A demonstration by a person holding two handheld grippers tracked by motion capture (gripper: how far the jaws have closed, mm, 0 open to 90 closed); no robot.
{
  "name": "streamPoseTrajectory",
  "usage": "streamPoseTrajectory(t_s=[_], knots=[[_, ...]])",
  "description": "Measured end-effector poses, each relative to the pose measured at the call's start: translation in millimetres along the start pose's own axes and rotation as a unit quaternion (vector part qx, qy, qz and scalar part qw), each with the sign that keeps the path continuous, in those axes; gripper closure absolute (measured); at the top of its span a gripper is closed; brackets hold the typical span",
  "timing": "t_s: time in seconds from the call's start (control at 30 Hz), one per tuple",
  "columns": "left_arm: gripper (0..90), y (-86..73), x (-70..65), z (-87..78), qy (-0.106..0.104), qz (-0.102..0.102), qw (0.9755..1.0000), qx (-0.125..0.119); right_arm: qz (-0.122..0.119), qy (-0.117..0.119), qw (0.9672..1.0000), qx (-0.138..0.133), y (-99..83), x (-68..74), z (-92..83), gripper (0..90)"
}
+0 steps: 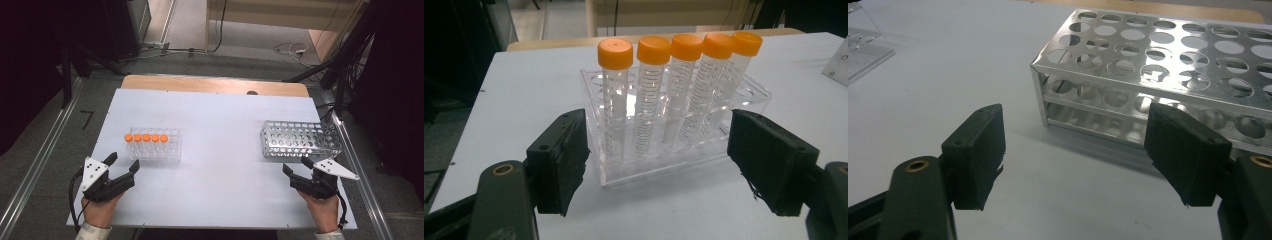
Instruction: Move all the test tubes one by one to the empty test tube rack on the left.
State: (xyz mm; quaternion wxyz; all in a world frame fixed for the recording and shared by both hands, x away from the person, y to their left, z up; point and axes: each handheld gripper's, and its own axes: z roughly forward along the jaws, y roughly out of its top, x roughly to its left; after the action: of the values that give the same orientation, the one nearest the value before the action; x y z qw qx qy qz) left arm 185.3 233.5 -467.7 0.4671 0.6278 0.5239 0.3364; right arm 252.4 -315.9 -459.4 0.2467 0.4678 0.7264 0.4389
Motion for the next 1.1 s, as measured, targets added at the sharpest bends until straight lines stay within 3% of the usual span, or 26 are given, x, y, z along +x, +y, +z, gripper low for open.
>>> streamPoseTrajectory(t_s=[0.5,1.1], knots=[[24.3,-4.7,7.6,-3.2,0.01,-0.005,0.9999,0.002,0.011,-0.033,0.9994,0.004,-12.7,-18.0,-11.3,22.6],[24.4,-13.6,30.6,3.5,0.034,-0.028,0.9988,0.019,0.039,-0.073,0.9965,0.01,-23.3,-43.2,-17.2,22.6]])
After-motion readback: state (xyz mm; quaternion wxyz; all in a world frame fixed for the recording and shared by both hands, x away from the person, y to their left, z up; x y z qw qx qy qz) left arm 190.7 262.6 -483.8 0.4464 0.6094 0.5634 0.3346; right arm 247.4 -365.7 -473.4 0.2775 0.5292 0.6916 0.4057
